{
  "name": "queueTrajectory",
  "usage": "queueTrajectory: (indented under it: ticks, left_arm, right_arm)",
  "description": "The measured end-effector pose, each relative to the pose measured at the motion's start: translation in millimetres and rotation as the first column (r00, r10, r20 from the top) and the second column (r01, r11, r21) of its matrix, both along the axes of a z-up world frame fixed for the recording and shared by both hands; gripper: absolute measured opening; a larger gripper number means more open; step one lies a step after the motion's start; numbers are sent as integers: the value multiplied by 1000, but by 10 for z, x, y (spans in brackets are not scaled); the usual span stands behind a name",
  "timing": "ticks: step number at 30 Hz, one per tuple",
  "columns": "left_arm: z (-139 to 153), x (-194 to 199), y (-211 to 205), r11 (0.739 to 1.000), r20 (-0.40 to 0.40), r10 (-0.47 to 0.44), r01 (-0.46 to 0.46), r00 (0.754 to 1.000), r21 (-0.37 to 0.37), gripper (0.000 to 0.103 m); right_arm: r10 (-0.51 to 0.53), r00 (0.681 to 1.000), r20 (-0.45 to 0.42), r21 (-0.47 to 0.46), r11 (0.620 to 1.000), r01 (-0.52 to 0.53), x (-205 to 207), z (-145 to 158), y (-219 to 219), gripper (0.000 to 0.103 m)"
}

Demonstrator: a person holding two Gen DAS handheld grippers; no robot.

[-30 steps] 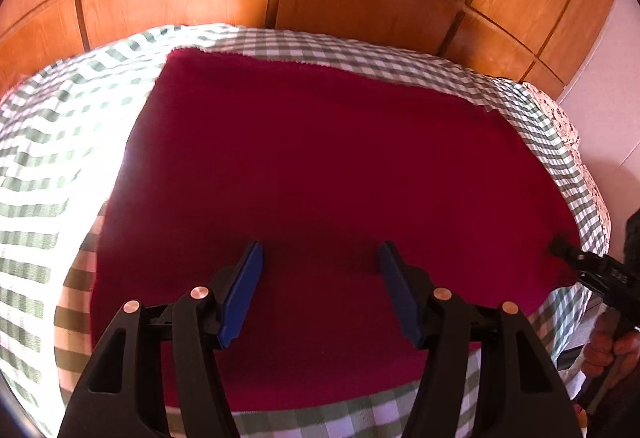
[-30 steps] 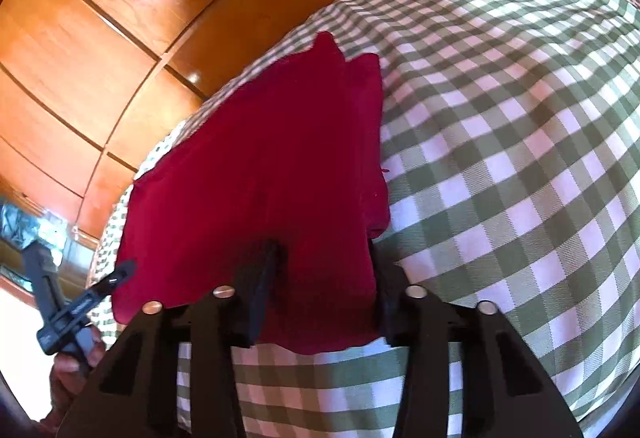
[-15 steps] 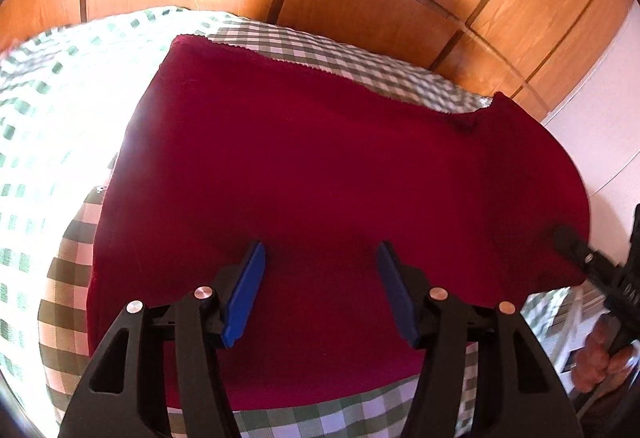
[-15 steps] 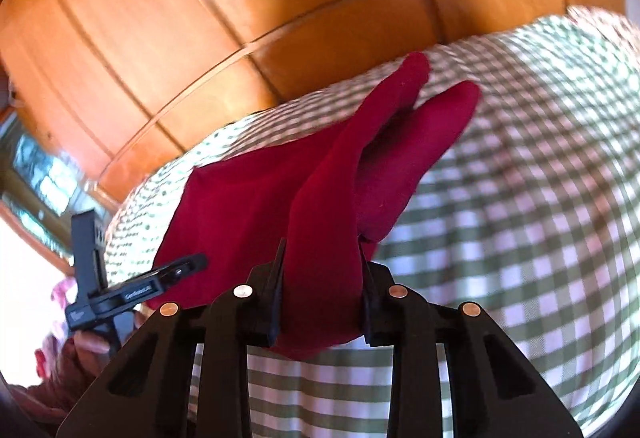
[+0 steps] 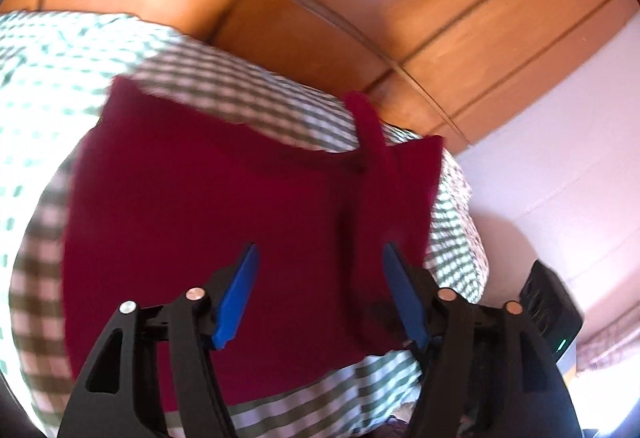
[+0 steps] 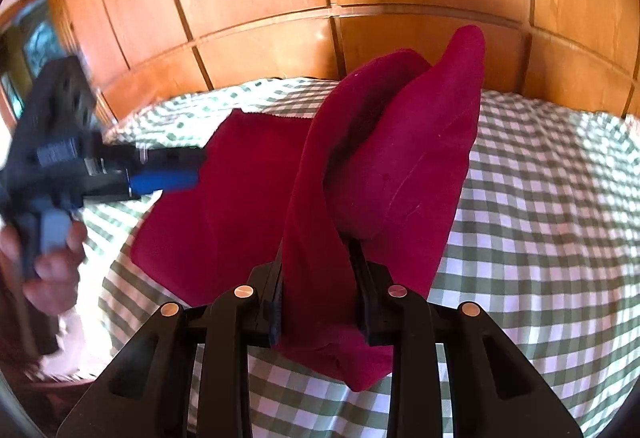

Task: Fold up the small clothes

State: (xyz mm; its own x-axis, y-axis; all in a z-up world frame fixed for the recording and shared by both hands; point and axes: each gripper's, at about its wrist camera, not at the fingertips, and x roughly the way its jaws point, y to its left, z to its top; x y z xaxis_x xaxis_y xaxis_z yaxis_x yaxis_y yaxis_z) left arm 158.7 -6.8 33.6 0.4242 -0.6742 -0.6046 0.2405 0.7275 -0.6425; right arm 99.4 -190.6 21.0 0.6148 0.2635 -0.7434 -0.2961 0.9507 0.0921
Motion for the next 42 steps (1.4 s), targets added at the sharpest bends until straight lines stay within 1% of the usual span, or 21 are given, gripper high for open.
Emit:
queueTrajectory:
  ticks: [2, 7, 10, 14, 15, 16, 17, 19, 22, 25, 26, 27, 28, 30, 32, 33, 35, 37, 39, 41, 42]
  left_arm:
    - [83, 73, -215, 997, 2, -77, 77, 997, 2, 73]
    - [192, 252, -552, 980, -3, -185, 185, 983, 75, 75]
    - [223, 421, -818, 958, -24, -251, 252, 968, 139, 75]
    - [225, 526, -1020, 931, -45, -290, 293, 956, 216, 73]
    - [223, 564, -1055, 928, -45, -289, 292, 956, 231, 71]
    - [246, 588, -1082, 925, -43, -289, 291, 956, 246, 60]
    - [245, 609, -1133, 920, -43, -289, 290, 956, 264, 46]
    - [224, 620, -1149, 915, -35, -266, 264, 963, 305, 28]
    - [178, 652, -1113, 929, -28, -228, 227, 973, 291, 20]
    - [203, 572, -1034, 938, -9, -210, 204, 978, 281, 18]
    - [211, 560, -1004, 940, -6, -208, 201, 978, 277, 17]
    - [235, 536, -949, 941, 5, -204, 194, 979, 276, 17]
    - [245, 523, -917, 942, 11, -199, 188, 980, 278, 16]
    - [266, 509, -778, 951, 18, -182, 172, 983, 259, 16]
    - [300, 471, -605, 959, 29, -161, 150, 987, 240, 16]
    - [316, 458, -531, 962, 33, -154, 142, 987, 233, 16]
    - [364, 425, -347, 970, 46, -132, 120, 990, 214, 16]
    - [417, 399, -213, 974, 60, -115, 100, 992, 205, 16]
    - [465, 372, -46, 977, 78, -93, 76, 993, 202, 16]
    - [487, 366, 88, 978, 87, -74, 55, 993, 202, 16]
    - [489, 372, 169, 978, 89, -59, 40, 994, 205, 16]
  right_arm:
    - [9, 1000, 13, -27, 1000, -8, -22, -7, 29, 28]
    - [51, 996, 74, -145, 989, -40, -73, -37, 159, 28]
    - [98, 990, 105, -226, 971, -72, -117, -85, 276, 28]
    - [156, 979, 135, -303, 947, -109, -166, -148, 407, 28]
    - [165, 976, 142, -319, 941, -113, -172, -158, 433, 28]
    - [169, 974, 148, -331, 937, -113, -172, -163, 449, 28]
    - [168, 974, 152, -334, 936, -109, -164, -166, 446, 28]
    - [155, 975, 156, -327, 940, -97, -146, -161, 417, 28]
    - [146, 976, 164, -324, 942, -87, -138, -156, 373, 28]
    - [138, 975, 173, -311, 947, -79, -155, -125, 328, 28]
    - [139, 975, 175, -300, 950, -81, -169, -103, 304, 28]
    - [144, 974, 174, -281, 955, -91, -182, -82, 279, 31]
    - [158, 973, 170, -233, 966, -116, -202, -26, 220, 36]
    - [166, 974, 155, -71, 985, -157, -248, 143, 16, 65]
    - [149, 979, 141, 68, 985, -160, -252, 268, -196, 71]
    - [139, 983, 118, 181, 971, -158, -230, 335, -363, 71]
    - [110, 990, 87, 337, 932, -133, -188, 401, -598, 71]
    - [81, 996, 43, 483, 871, -92, -82, 400, -823, 71]
    - [42, 999, 0, 526, 850, -35, 34, 334, -918, 71]
    - [14, 1000, -24, 453, 891, -2, 145, 247, -830, 71]
    - [25, 999, -37, 431, 902, -6, 208, 195, -768, 68]
